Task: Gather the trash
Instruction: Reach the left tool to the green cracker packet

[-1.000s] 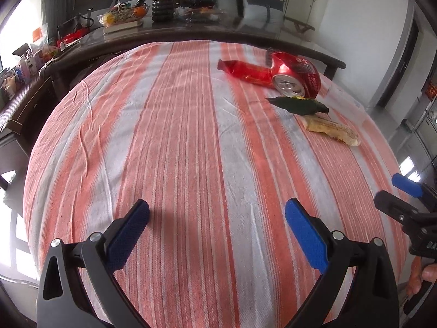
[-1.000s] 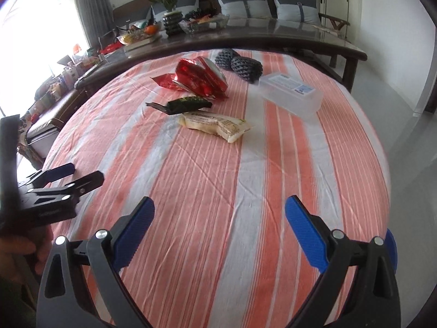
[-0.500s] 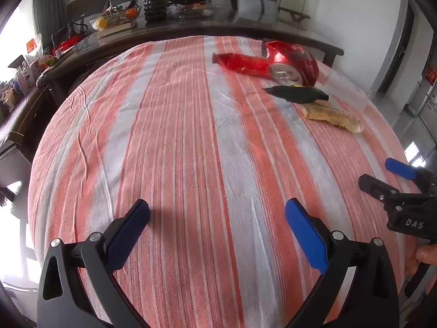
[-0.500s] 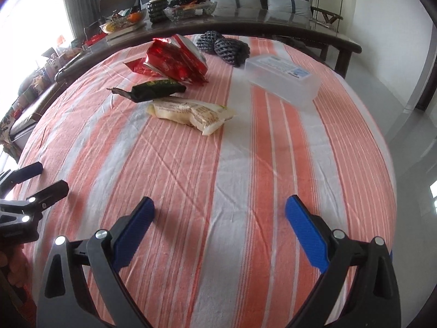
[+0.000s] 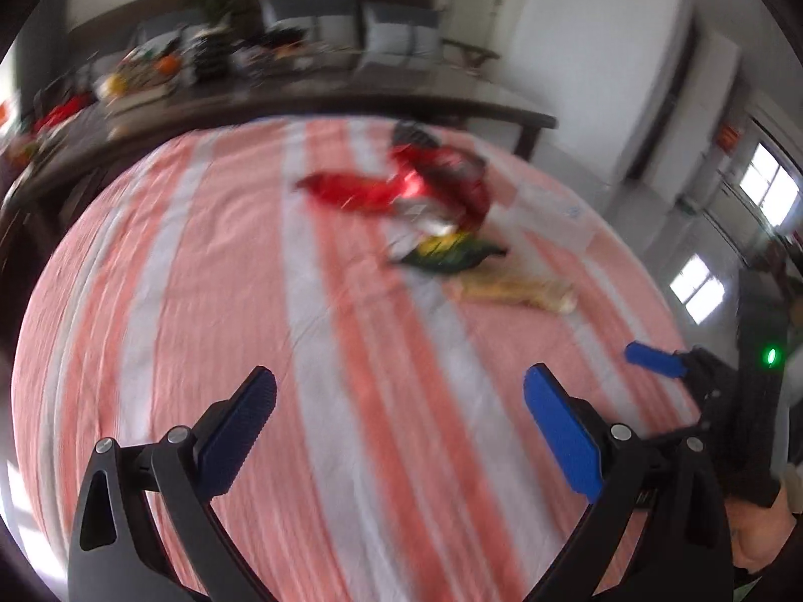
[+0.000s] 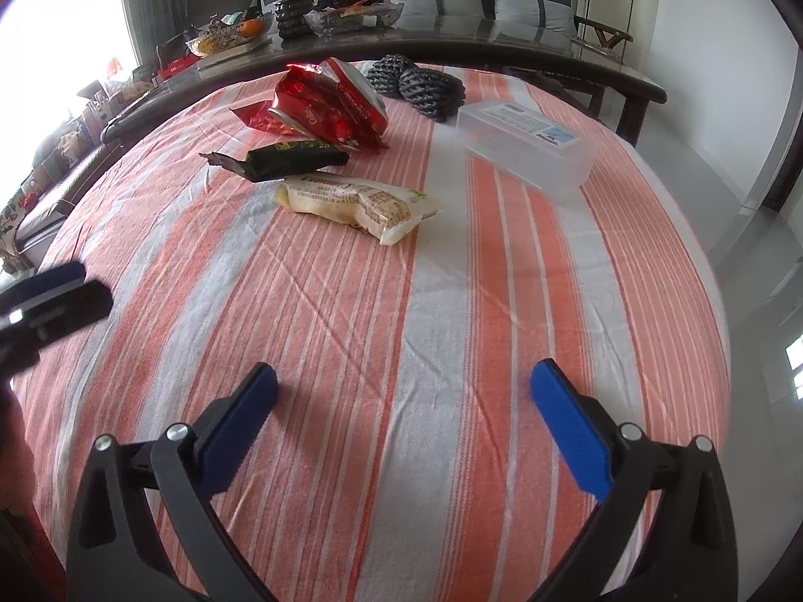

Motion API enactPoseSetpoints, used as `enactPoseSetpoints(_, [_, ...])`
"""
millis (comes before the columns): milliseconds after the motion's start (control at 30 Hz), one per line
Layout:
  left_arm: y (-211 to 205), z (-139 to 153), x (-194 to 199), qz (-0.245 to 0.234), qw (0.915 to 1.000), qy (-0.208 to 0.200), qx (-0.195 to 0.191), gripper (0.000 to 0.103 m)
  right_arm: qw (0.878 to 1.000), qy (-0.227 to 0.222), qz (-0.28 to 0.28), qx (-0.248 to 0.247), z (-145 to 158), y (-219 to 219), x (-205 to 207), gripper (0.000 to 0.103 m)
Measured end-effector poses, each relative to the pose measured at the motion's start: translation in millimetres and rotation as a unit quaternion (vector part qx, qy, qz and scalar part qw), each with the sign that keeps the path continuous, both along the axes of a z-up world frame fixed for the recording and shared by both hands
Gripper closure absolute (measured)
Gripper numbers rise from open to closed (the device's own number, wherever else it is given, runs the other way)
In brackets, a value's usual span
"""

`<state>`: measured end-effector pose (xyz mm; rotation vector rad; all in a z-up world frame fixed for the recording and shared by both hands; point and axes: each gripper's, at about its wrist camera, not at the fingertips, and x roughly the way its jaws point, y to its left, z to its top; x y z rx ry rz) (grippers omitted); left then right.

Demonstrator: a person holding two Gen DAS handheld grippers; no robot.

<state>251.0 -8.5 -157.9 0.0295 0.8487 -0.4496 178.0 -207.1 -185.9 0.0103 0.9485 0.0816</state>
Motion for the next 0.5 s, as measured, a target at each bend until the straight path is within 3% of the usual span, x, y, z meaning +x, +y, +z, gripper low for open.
enactPoseSetpoints(133, [-33.7, 8.3, 43.7, -0.070, 0.9969, -0.007, 0.035, 0.005, 1.000, 0.000, 0.000, -0.001, 0.0, -0.1, 0.2, 0.005])
enactPoseSetpoints(233, [-48.7, -3.6, 79.2, -0.110, 0.9924, 0.046, 0.031, 0.005, 1.000, -0.001, -0.001, -0.003, 0.7, 0.8, -0.3, 0.005])
enactPoseSetpoints(367, [-56.0, -25.9, 112.7, -0.136, 0.9831, 0.123, -0.002, 0.008, 1.000, -0.002, -0.002, -0.006, 0.9, 1.1, 0.0, 0.005])
enactPoseSetpoints(467, [-56.0, -30.9, 115.3, -0.124, 0.9855, 0.116, 0.008, 0.043, 1.000, -0.002, -0.002, -0.005, 0.7, 1.0, -0.3, 0.005])
enactPoseSetpoints(500, [-51.9, -30.6, 115.0, -0.124, 0.9845, 0.124, -0.014, 0.065, 1.000, -0.002, -0.002, -0.005, 0.6, 0.9, -0.2, 0.005])
